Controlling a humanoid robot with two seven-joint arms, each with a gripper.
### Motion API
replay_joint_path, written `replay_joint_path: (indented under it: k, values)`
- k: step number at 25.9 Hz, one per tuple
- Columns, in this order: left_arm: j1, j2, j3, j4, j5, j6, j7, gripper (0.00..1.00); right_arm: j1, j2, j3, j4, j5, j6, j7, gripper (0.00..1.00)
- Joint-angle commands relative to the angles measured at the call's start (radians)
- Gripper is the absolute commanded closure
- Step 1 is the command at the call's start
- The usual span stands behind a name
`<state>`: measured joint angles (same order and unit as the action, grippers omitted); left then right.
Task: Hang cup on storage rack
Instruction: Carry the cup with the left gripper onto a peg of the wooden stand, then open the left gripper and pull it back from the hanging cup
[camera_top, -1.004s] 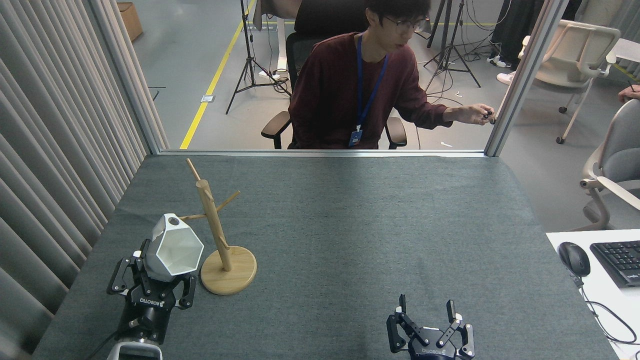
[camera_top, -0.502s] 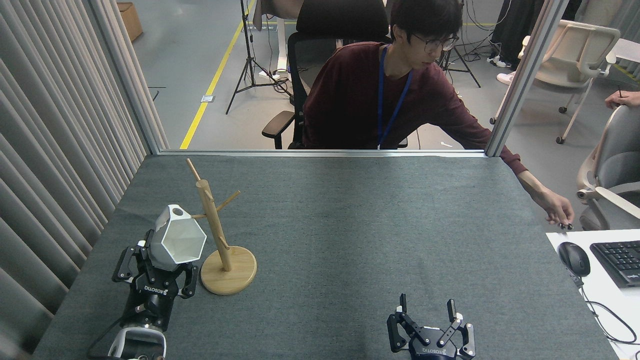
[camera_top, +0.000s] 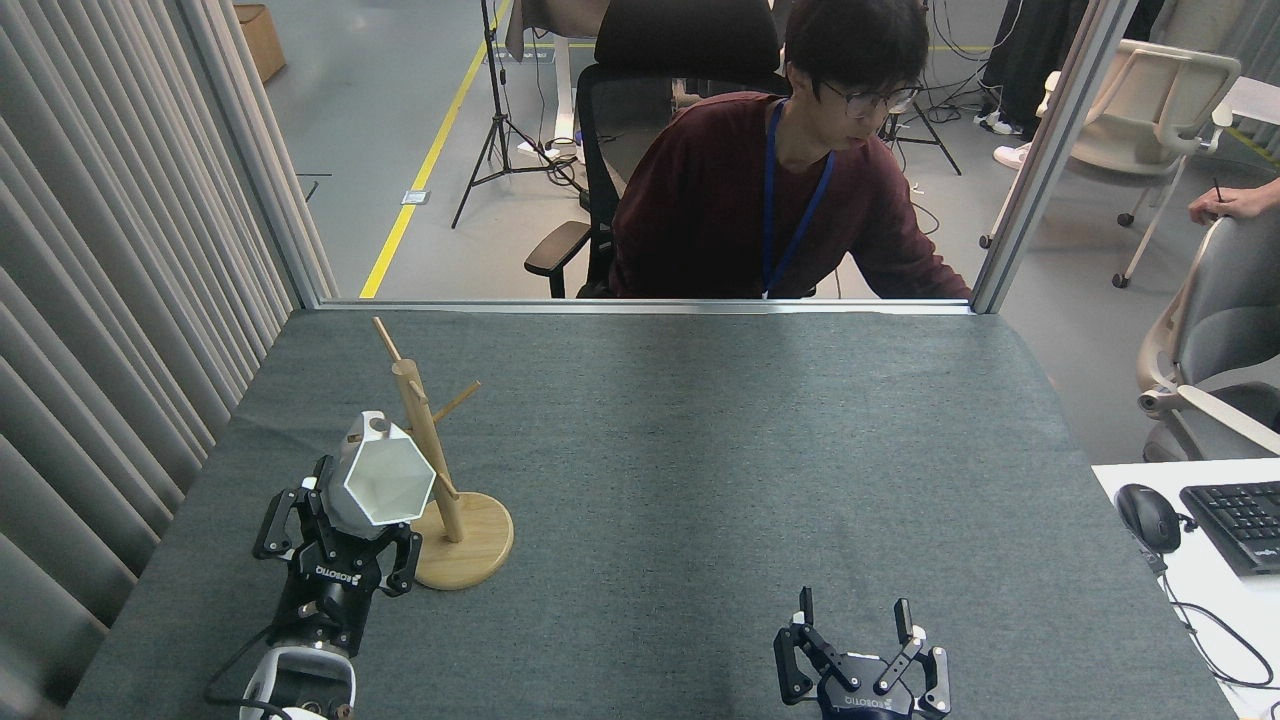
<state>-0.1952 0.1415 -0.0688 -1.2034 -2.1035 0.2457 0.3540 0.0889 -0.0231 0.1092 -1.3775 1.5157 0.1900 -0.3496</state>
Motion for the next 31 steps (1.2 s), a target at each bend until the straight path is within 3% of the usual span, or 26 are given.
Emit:
replay_joint_path:
  k: [1, 13, 20, 23, 28, 31]
  values:
    - [0.003, -0.002, -0.036, -0.013, 0.0, -0.002, 0.0, 0.01, 0.0, 0.0, 0.0, 0.0, 0.0, 0.0, 0.0, 0.02]
    - [0.097, -0.002, -0.074, -0.081, 0.004, 0.0, -0.001, 0.01, -0.001, 0.0, 0.0, 0.0, -0.002, 0.0, -0.002, 0.02]
    - [0.258, 0.0, -0.019, -0.226, 0.045, -0.022, -0.003, 0.01, -0.002, -0.006, 0.0, 0.0, -0.002, -0.007, -0.002, 0.02]
    - [0.316, -0.002, 0.018, -0.321, 0.145, -0.1, -0.013, 0.01, 0.0, -0.011, 0.0, -0.003, -0.002, -0.026, -0.002, 0.02]
    - [0.415, -0.002, 0.087, -0.504, 0.588, -0.347, -0.121, 0.01, 0.002, -0.044, 0.0, -0.032, 0.0, -0.06, -0.003, 0.02]
    - [0.438, -0.002, 0.09, -0.522, 0.726, -0.382, -0.19, 0.01, 0.011, -0.064, 0.0, -0.061, 0.0, -0.093, -0.003, 0.02]
